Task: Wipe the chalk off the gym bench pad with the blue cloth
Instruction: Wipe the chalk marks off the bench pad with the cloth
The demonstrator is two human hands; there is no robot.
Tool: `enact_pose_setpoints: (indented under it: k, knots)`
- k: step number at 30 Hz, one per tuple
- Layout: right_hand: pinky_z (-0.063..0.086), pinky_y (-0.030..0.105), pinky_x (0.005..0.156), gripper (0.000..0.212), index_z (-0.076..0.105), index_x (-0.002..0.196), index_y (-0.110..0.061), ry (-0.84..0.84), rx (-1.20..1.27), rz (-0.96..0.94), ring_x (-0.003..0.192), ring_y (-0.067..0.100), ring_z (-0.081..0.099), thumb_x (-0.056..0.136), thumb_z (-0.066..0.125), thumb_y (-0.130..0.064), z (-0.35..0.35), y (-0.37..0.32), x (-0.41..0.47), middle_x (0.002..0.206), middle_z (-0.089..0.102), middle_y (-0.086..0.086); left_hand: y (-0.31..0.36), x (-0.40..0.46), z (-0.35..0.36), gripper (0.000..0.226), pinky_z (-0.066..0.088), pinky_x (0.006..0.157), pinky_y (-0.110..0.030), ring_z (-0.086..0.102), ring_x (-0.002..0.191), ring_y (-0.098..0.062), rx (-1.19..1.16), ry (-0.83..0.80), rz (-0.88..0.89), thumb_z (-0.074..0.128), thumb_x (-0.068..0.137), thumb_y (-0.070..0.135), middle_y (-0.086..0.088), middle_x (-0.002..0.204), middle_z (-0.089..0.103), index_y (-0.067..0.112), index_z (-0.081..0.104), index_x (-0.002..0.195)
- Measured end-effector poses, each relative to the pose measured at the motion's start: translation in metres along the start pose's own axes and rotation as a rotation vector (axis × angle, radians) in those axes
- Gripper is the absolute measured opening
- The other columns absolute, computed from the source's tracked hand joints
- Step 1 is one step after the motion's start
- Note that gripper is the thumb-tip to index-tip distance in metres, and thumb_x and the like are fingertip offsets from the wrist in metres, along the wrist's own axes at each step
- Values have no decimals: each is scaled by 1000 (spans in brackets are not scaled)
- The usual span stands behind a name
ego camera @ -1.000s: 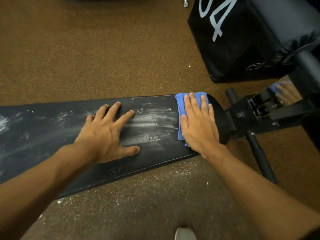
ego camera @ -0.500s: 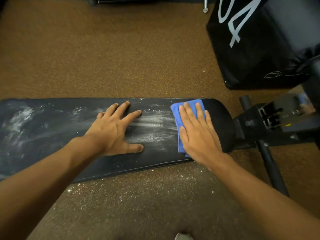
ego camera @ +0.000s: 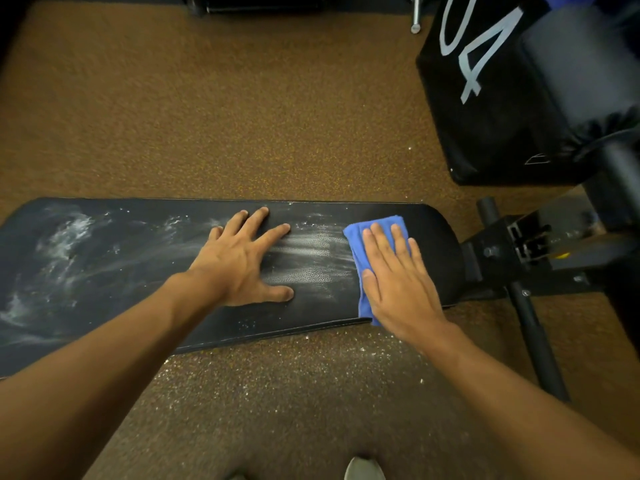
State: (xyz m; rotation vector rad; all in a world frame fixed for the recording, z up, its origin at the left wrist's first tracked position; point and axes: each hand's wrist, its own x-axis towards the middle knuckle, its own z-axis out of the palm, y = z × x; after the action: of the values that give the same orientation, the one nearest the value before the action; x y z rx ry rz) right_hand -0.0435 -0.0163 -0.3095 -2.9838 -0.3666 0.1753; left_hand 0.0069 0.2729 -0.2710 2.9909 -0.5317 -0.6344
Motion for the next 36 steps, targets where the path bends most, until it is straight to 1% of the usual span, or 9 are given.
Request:
enact_pose_setpoints:
  k: [3, 7, 9, 14, 20, 24, 28, 33, 36]
  knots:
    - [11, 52, 126, 65, 15, 162, -15, -12, -23, 8, 157, 28, 4, 101, 18, -39, -4, 14, 2, 170, 15, 4, 0, -1, -2, 122, 18, 121, -58, -1, 155, -33, 8, -23, -4, 29, 52, 100, -1, 169, -7, 45, -1, 157]
    - [5, 53, 126, 65, 9, 163, -15, 25, -2, 275, 157, 32, -1, 102, 21, -37, -2, -3, 42, 171, 8, 4, 1, -2, -3, 122, 18, 121, -58, -1, 155, -33, 9, -26, -6, 29, 52, 99, -1, 170, -8, 45, -1, 157]
    - [6, 55, 125, 65, 11, 162, -13, 50, 9, 235, 157, 34, 1, 102, 21, -36, 0, -19, 42, 171, 11, 5, 1, 0, -3, 122, 17, 121, -58, -2, 155, -33, 7, -32, -5, 29, 52, 99, -1, 169, -9, 45, -2, 157]
    - [10, 51, 126, 63, 10, 163, -17, -27, -19, -74, 157, 24, -2, 104, 21, -38, -1, -4, -6, 171, 8, 1, -1, 1, 0, 121, 16, 122, -59, -4, 155, -32, 2, -26, -10, 35, 55, 98, 0, 169, -10, 45, -2, 157]
    - [4, 51, 125, 71, 12, 162, -16, 38, -2, 240, 157, 31, 1, 96, 9, -42, 0, 5, 41, 171, 11, 3, -1, 3, 3, 121, 16, 122, -58, -4, 155, -31, 3, -16, -8, 35, 55, 98, 0, 169, -10, 46, -2, 157]
    - [12, 55, 125, 66, 15, 162, -13, 44, -5, 84, 157, 33, 5, 102, 17, -38, 1, -21, 28, 170, 16, 5, -1, 2, 3, 120, 16, 122, -57, -4, 155, -31, 1, -5, -7, 35, 55, 99, 0, 169, -11, 46, -3, 157]
    - [12, 50, 125, 62, 15, 162, -16, -13, -27, -100, 157, 23, 0, 105, 19, -38, 0, 3, -1, 171, 13, 1, -2, 2, 3, 119, 16, 122, -56, -6, 155, -31, 3, -8, -3, 36, 58, 98, 0, 169, -13, 46, -5, 157]
    - [5, 51, 126, 71, 13, 162, -16, 55, 4, 224, 157, 30, 1, 96, 8, -42, -2, 1, 56, 171, 12, 3, -2, 3, 6, 118, 16, 122, -55, -6, 155, -30, 11, 7, -1, 34, 58, 98, 1, 169, -13, 47, -6, 156]
    - [8, 54, 126, 69, 16, 162, -14, 60, 8, 165, 156, 33, 6, 97, 12, -39, -2, -26, 71, 170, 17, 4, -3, 3, 8, 118, 17, 122, -55, -4, 155, -31, 13, 27, 3, 33, 57, 98, 0, 169, -10, 46, -3, 157]
